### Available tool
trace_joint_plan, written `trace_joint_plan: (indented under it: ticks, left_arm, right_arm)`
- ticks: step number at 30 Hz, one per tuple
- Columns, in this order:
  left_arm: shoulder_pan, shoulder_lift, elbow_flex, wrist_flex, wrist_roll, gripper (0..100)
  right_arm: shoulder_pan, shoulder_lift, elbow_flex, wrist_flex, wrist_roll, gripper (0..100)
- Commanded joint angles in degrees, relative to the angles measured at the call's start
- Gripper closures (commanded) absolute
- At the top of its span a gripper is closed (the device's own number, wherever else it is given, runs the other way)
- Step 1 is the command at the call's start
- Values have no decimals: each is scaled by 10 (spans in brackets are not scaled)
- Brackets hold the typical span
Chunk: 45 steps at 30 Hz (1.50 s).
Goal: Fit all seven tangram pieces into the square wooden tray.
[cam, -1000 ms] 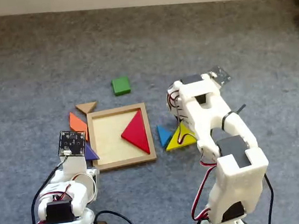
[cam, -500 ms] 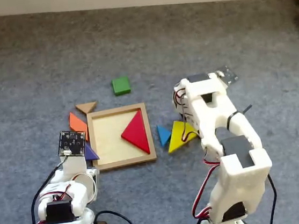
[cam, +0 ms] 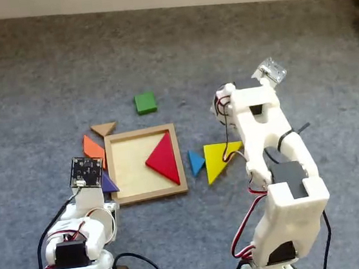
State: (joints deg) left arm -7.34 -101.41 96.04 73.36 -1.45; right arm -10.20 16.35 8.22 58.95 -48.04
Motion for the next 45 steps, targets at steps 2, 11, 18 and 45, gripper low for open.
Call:
trace_joint_plan:
  ticks: [2, 11, 18, 45]
  left_arm:
    - [7, -31, 12, 3, -3, 860]
    - [7, -31, 12, 3, -3, 860]
    - [7, -31, 12, 3, -3, 860]
    - [7, -31, 12, 3, -3, 860]
  right_arm:
    - [-27, -14, -36, 13, 10, 663]
    - [-96, -11, -35, 78, 11, 626]
    - [-120, -9, -33, 56, 11, 626]
    - [-121, 19, 30, 58, 5, 731]
